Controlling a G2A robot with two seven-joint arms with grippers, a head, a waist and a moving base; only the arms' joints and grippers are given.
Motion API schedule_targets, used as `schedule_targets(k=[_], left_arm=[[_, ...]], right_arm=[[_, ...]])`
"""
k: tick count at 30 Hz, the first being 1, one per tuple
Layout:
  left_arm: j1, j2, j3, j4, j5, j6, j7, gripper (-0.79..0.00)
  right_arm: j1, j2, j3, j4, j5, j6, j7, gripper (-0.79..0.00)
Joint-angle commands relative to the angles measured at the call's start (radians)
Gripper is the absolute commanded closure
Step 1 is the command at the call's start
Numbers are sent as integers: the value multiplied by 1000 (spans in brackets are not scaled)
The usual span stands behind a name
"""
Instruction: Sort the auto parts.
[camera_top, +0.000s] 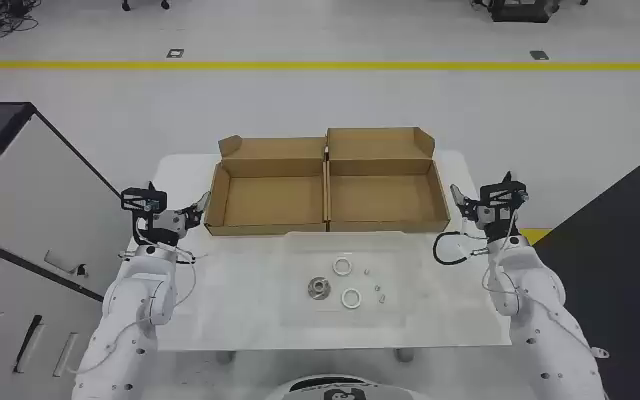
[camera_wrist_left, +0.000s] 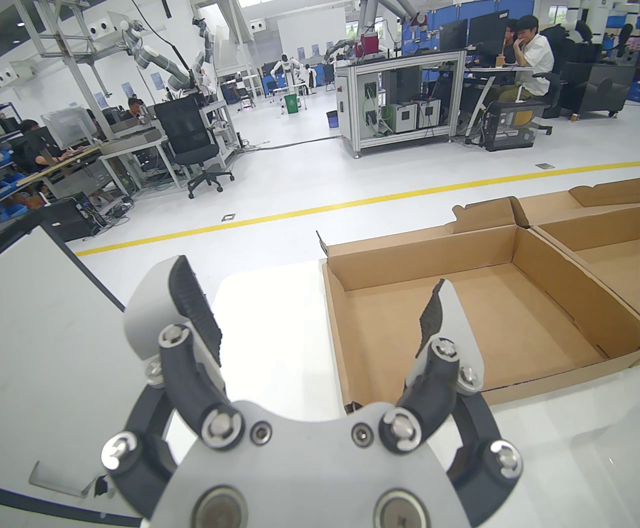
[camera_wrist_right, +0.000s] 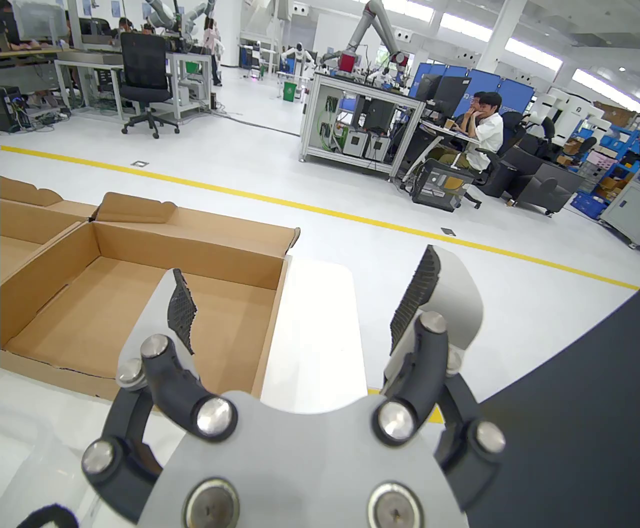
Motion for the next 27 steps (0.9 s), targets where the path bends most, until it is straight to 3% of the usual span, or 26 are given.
schedule_targets(k=[1, 6, 14, 22, 27], left_arm=[[0, 0, 0, 0, 0, 0, 0, -785], [0, 0, 0, 0, 0, 0, 0, -785], [0, 0, 0, 0, 0, 0, 0, -785], [0, 0, 0, 0, 0, 0, 0, -785], [0, 0, 0, 0, 0, 0, 0, -785]], right_arm=[[-1, 1, 7, -21, -2, -30, -4, -785], [-12, 8, 41, -103, 22, -148, 34, -785], [9, 34, 126, -226, 69, -470, 226, -785], [116, 64, 147, -234, 121, -786, 433, -785], [204, 77, 102, -210, 150, -889, 524, -785]])
